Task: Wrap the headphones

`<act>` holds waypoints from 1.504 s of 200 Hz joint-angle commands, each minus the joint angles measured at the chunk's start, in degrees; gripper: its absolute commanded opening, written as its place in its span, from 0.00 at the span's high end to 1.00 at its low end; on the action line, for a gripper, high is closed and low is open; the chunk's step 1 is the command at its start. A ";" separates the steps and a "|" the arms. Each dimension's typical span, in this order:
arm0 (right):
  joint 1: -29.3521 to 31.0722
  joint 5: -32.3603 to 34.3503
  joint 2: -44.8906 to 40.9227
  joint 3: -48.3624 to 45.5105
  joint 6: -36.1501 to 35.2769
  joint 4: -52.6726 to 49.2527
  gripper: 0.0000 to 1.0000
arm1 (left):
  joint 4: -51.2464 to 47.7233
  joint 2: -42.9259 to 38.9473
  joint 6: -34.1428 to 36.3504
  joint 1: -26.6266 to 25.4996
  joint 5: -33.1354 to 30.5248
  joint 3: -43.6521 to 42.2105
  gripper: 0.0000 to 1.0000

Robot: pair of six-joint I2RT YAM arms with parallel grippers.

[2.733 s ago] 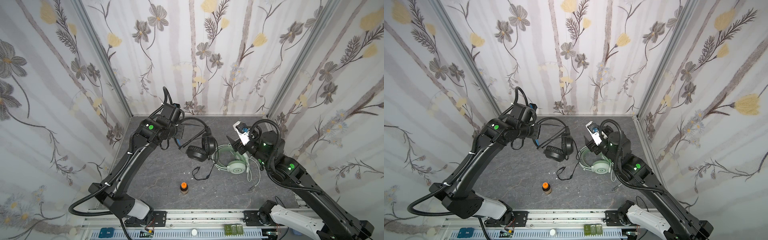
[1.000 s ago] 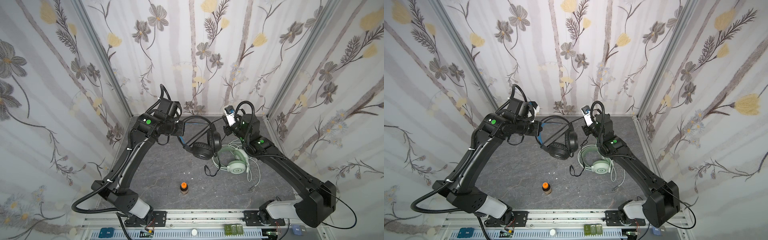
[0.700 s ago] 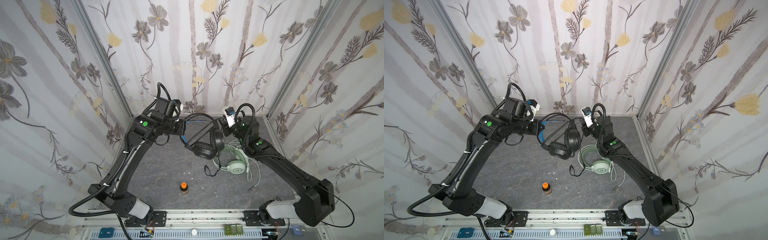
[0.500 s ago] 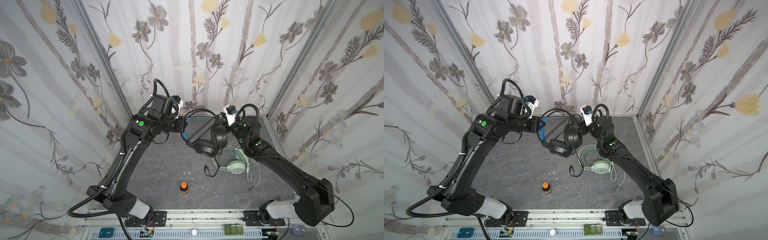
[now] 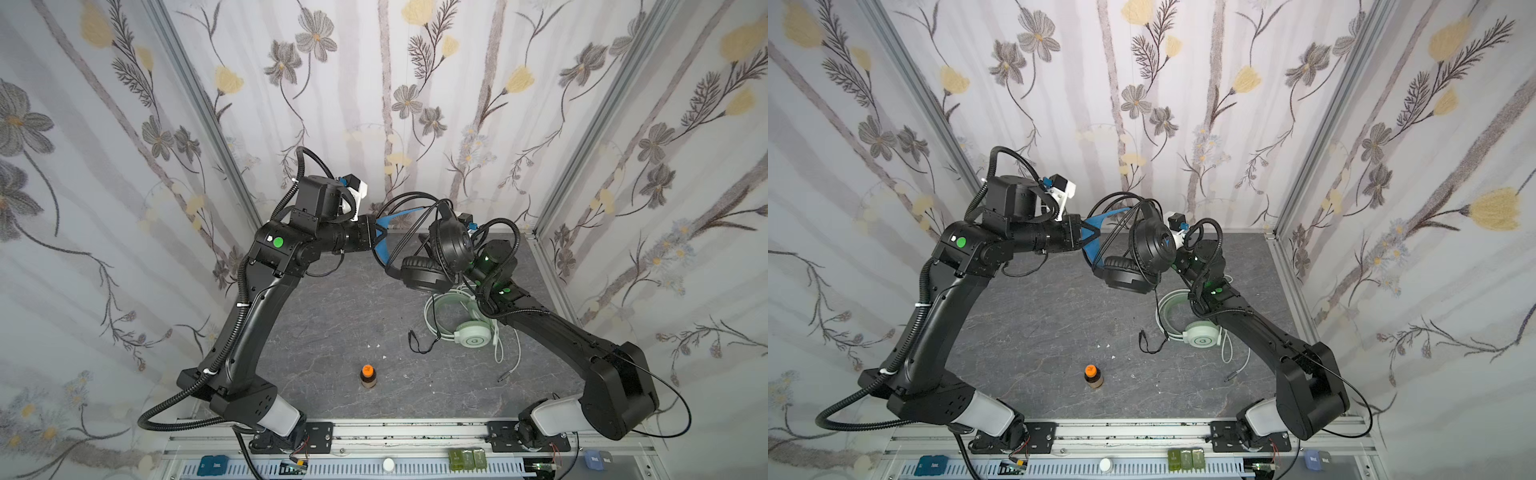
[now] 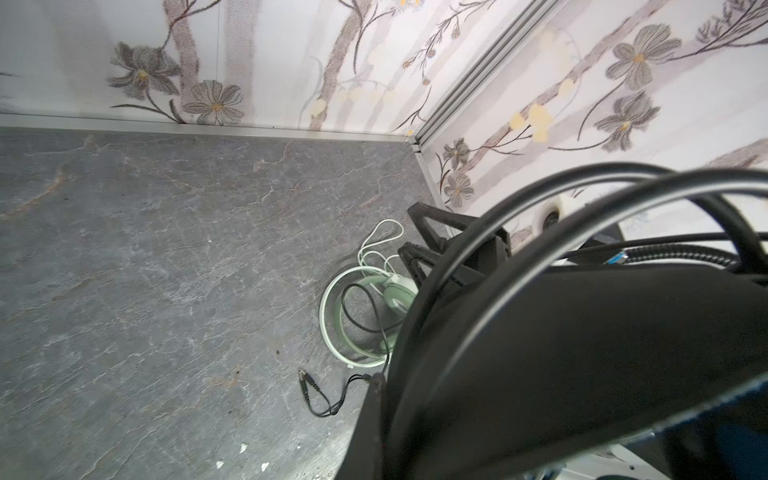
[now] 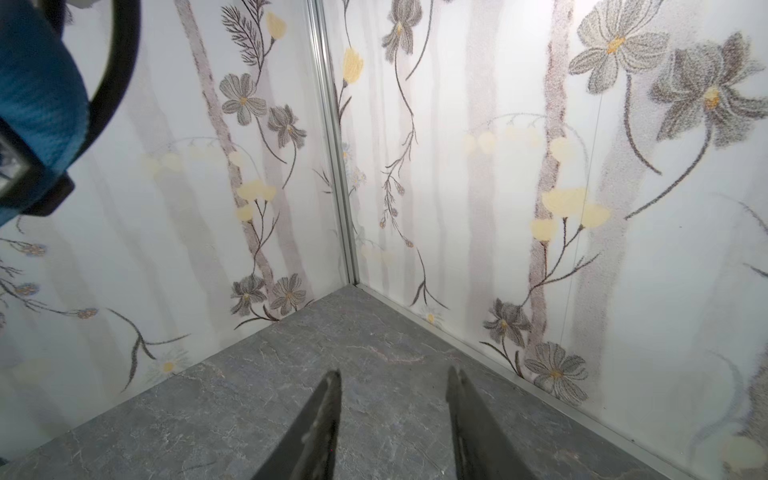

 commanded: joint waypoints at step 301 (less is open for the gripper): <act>8.60 1.00 5.85 -10.03 8.95 5.13 1.00 | 43.46 4.28 -28.68 0.23 -12.26 -3.66 1.00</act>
